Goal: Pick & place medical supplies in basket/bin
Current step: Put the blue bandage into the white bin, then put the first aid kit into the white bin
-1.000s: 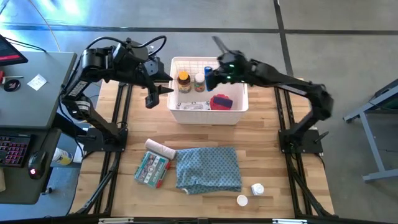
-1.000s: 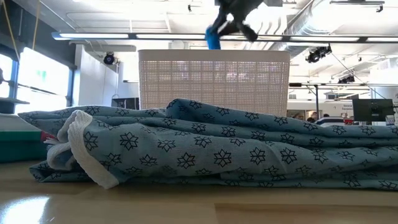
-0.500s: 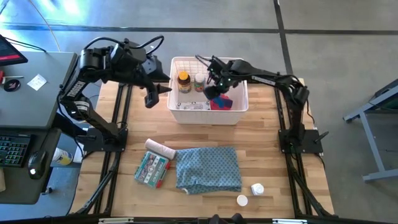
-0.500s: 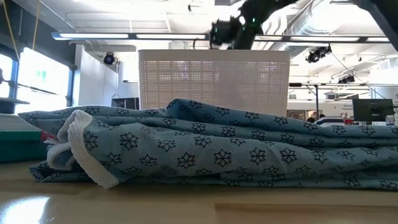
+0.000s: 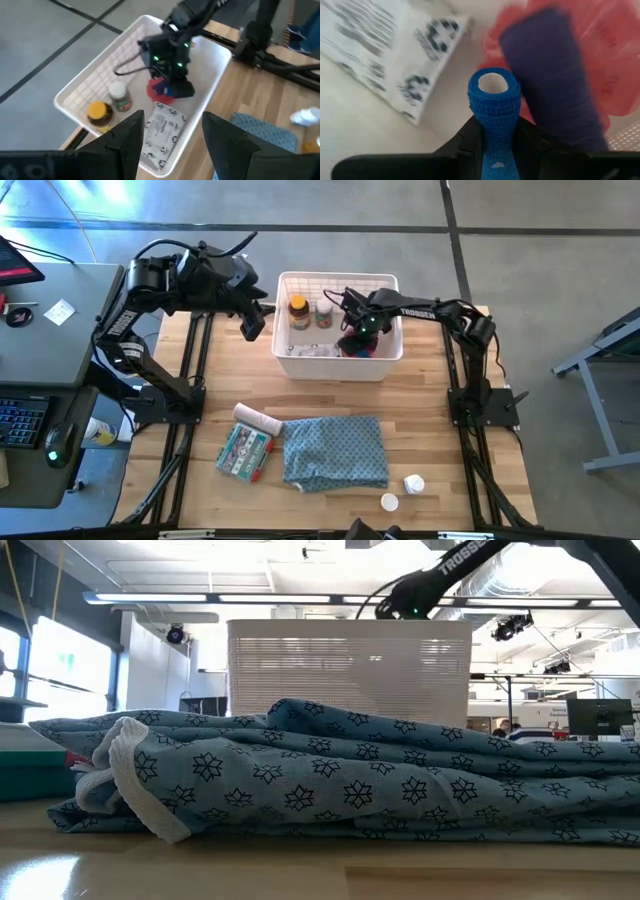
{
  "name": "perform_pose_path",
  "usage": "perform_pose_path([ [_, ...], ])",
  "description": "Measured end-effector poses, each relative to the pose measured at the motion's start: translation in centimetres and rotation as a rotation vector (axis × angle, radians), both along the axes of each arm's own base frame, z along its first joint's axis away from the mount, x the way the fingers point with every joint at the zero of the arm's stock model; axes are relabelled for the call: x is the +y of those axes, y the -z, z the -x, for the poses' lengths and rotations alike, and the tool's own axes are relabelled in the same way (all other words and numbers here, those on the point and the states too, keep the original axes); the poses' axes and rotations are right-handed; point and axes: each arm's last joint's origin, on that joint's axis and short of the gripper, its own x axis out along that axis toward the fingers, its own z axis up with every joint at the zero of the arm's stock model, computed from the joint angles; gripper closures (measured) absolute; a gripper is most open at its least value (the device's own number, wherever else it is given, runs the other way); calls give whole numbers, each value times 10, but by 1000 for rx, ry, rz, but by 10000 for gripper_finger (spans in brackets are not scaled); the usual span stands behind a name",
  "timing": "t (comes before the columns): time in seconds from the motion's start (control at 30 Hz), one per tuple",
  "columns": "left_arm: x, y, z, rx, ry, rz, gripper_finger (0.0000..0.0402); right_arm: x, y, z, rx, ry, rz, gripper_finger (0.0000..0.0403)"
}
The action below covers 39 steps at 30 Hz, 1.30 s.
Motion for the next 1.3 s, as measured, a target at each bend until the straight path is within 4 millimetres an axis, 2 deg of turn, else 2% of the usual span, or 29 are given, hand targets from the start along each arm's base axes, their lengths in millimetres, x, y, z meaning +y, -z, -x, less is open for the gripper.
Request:
perform_pose_path([
  [0.23, 1, -3, -2, -53, -43, 1, 167, 3, 5, 4, 16, -45, -23, 321],
  [0.67, 2, -5, -4, -116, -91, 59, 167, 3, 2, 3, -12, -93, -20, 226],
  [0.9, 0, -5, 4, -86, -95, 40, 167, 1, -31, 0, -91, -68, 33, 194],
  [1.03, 0, -8, 17, -79, -142, -5, 167, -2, -53, -3, -144, -27, 81, 183],
  [1.3, -6, -14, 45, -52, -128, -57, 167, -5, -80, -9, -201, 26, 94, 171],
])
